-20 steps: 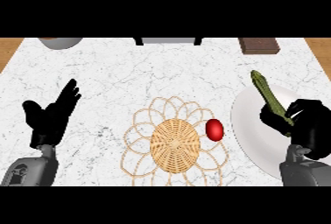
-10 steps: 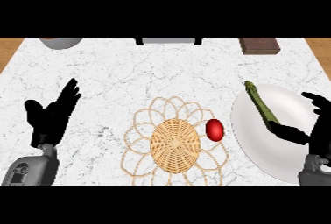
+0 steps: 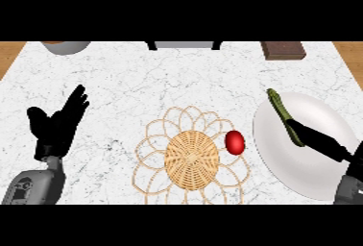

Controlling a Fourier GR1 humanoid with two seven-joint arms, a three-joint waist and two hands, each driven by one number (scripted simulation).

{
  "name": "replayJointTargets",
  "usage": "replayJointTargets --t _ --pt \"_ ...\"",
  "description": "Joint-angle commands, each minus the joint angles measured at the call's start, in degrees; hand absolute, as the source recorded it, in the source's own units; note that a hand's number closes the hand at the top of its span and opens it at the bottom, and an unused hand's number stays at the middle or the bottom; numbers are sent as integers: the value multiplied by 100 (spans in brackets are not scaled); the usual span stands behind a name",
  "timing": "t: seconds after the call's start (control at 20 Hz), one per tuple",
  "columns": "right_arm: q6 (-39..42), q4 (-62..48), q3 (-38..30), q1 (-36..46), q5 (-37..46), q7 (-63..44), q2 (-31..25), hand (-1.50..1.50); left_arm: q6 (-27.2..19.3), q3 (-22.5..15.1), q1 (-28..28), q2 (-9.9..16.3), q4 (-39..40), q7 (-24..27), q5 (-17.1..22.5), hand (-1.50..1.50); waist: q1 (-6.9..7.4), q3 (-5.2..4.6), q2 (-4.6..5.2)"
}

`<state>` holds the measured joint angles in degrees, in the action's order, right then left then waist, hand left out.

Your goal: Pick the squash from the placemat and place it in the plate

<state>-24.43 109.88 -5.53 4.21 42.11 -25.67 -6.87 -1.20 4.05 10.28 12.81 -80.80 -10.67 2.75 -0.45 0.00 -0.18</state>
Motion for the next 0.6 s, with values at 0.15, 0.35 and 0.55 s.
replayJointTargets --t 0.15,0.35,0.55 --pt "563 793 -416 -128 -1762 -468 146 -150 -61 -75 -117 -128 -103 30 -81 0 -2 1 4" --pt "609 977 -663 -967 -2531 443 218 -150 72 30 -204 -16 -334 -30 -38 0 21 2 6" --pt "1008 942 -1222 -1614 -3172 1338 33 -150 127 116 -75 -22 -5 54 -89 0 7 2 11"
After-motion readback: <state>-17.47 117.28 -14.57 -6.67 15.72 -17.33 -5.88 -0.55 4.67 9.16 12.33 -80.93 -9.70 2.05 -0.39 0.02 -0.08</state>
